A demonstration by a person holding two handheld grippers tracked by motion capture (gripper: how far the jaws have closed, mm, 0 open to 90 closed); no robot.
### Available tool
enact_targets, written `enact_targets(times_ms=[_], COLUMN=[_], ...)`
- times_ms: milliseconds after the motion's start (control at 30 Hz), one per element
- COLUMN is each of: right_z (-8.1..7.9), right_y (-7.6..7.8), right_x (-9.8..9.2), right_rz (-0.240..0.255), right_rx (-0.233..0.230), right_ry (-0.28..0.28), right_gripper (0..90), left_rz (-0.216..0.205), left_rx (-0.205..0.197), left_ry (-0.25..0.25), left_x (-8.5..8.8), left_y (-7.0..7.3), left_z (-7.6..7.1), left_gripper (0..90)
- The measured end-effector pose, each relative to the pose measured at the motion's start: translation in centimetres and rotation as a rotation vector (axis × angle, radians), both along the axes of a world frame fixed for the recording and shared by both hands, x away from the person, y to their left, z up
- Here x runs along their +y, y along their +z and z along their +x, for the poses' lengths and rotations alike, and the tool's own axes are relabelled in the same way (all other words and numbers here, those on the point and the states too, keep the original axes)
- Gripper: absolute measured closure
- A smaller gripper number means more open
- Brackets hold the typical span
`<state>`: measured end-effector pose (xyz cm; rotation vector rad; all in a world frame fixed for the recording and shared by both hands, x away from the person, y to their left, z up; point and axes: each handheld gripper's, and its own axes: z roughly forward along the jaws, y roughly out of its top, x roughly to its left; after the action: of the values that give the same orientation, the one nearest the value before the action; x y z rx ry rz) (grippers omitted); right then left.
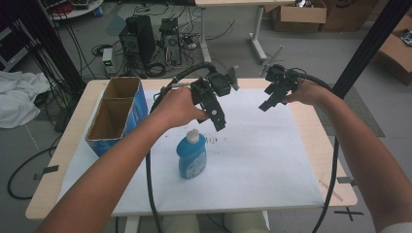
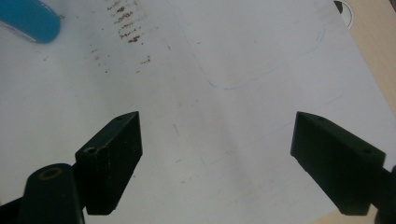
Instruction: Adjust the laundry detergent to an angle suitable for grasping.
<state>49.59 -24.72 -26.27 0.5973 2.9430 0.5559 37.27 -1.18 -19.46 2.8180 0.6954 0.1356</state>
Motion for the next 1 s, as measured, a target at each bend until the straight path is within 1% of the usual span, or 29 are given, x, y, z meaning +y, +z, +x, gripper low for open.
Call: enact_targets(times_ms=[133, 467, 633, 767, 867, 933, 1000], right_z=[-0.07, -0.26, -0.28, -0.47, -0.43, -0.44, -0.54], right_y=[0.08, 0.24, 0.42, 0.51, 0.51, 0.54, 0.61], right_x=[0.04, 0.02, 0.01, 0.2, 0.23, 0.25, 0.27], right_rz=[-0.001, 0.004, 0.01, 0.005, 0.001, 0.005, 0.003], right_rx=[-0.001, -0.005, -0.005, -0.006, -0.003, -0.004, -0.005], right_ry=[-0.001, 0.001, 0.005, 0.01, 0.014, 0.013, 0.018], right_gripper=[16.5, 16.6, 16.6, 16.6, 16.5, 16.5, 16.8], left_rz=[-0.004, 0.004, -0.003, -0.016, -0.016, -0.007, -0.014], left_rx=[-0.002, -0.005, -0.013, -0.017, -0.02, -0.016, -0.021], left_ry=[0.001, 0.002, 0.009, 0.015, 0.02, 0.019, 0.019], left_x=[0.08, -0.01, 0.17, 0.26, 0.22, 0.19, 0.21], left_y=[0.06, 0.22, 0.63, 0.76, 0.73, 0.83, 0.93], left_z=[-0.07, -0.3, -0.54, -0.65, -0.66, -0.72, -0.83], left_gripper=[18.7, 18.8, 18.8, 18.8, 18.7, 18.8, 18.8])
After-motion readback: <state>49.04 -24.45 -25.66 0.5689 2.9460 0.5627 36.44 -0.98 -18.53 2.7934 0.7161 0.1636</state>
